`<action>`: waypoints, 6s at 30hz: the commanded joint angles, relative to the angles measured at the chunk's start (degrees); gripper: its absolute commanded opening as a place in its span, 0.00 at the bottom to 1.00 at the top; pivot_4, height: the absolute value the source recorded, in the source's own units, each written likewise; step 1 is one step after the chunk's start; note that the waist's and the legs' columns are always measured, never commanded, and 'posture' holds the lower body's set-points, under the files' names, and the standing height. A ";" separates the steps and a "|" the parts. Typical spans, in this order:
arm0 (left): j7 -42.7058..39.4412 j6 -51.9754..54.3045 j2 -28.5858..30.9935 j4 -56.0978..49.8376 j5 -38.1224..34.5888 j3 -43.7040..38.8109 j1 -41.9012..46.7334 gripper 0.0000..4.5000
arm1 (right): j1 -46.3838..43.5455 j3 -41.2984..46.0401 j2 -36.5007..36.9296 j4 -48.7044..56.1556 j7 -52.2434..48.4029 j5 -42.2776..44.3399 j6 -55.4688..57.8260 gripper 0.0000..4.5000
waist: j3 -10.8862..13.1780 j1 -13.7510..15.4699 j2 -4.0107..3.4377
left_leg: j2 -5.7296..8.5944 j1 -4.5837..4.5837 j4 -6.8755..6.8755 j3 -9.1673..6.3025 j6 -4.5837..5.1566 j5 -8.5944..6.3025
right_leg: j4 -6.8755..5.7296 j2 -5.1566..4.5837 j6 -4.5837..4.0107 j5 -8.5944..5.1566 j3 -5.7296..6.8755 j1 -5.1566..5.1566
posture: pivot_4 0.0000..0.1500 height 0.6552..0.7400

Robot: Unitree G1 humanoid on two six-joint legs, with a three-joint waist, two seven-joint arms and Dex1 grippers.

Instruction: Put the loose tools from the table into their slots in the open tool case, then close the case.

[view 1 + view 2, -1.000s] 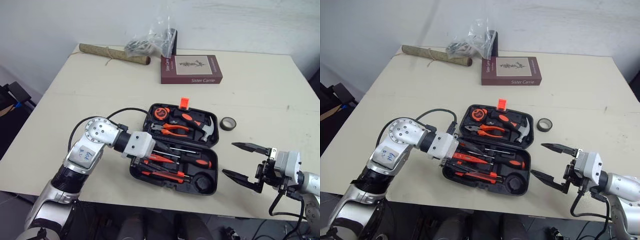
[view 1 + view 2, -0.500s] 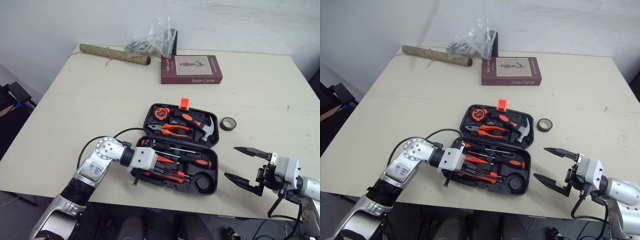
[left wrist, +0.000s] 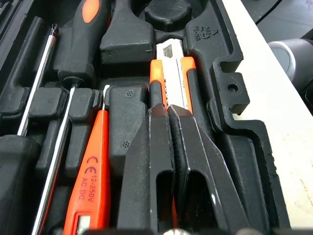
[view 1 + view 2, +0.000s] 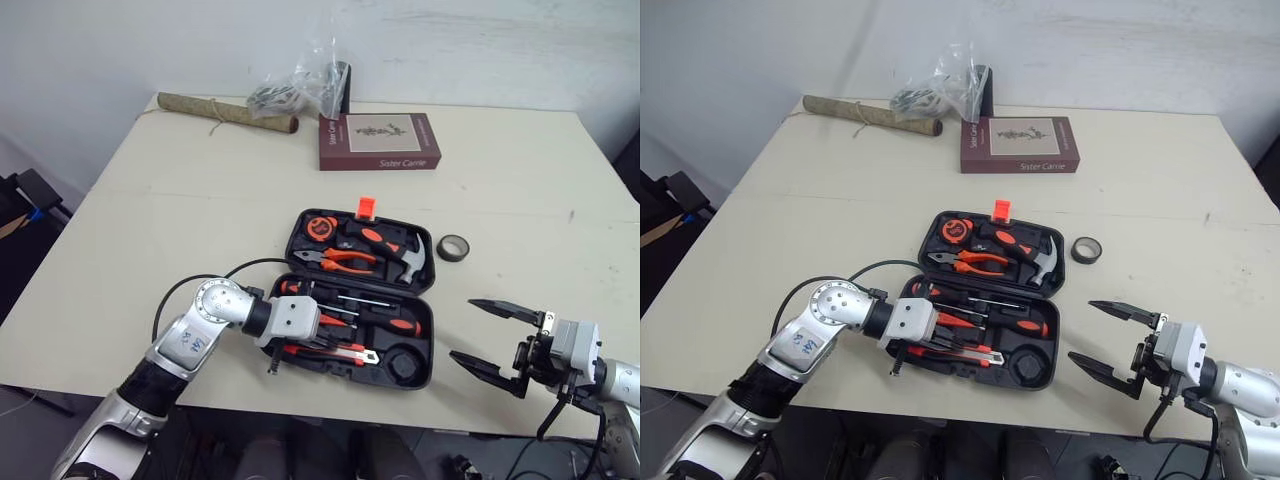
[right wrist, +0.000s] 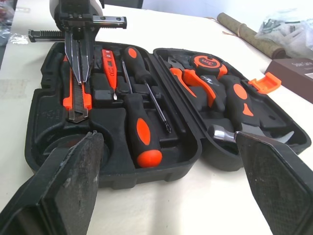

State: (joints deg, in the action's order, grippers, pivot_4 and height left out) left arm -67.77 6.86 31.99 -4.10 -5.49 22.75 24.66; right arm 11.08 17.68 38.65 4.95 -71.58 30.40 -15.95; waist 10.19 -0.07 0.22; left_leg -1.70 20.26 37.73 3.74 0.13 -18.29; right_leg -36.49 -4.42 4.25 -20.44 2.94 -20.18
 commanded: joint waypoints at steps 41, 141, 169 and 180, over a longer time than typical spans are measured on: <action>11.67 10.88 11.17 -8.02 -32.62 -37.21 -7.22 0.99 | -49.96 -23.78 24.53 -20.13 -0.27 -20.23 35.23 1.00 | 0.12 -1.41 0.05 | 0.02 0.96 -0.37 0.17 -0.37 0.46 | -0.39 -0.04 -0.03 -0.01 -0.05 -1.41 | 1.00 1.00; 0.41 7.94 12.25 -21.47 -29.09 -26.72 -15.56 1.00 | -31.79 -36.40 10.80 -4.49 -18.64 -8.18 16.47 0.01 | 0.26 -1.37 0.34 | 0.04 1.15 0.34 -0.11 -0.06 0.14 | -0.34 -0.10 0.01 0.01 0.14 -1.11 | 1.00 1.00; 20.21 9.03 4.45 9.06 -11.29 -25.28 -3.33 0.45 | -29.37 -16.73 7.64 -18.96 4.58 -11.77 21.40 0.00 | 0.25 -0.07 0.37 | 0.07 1.04 0.34 0.06 -0.02 0.06 | -0.43 -0.11 0.07 0.05 0.09 -1.10 | 1.00 1.00; 17.39 4.84 -1.29 20.84 -4.81 -16.97 4.72 0.01 | -32.51 -20.92 0.80 -17.49 6.89 -15.53 22.43 0.00 | 0.25 -0.90 0.37 | -0.01 1.07 0.37 0.20 -0.16 0.15 | -0.89 -0.01 0.08 0.05 0.03 -1.31 | 1.00 1.00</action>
State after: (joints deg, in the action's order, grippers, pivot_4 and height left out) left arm -49.79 12.99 31.20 16.75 -10.91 5.27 28.65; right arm -20.99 -2.18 40.37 -15.17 -64.78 14.97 6.44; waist 10.44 -0.97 0.59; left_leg -1.71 21.33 38.10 3.94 -0.03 -18.14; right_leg -37.38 -4.44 4.32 -20.39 2.96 -21.49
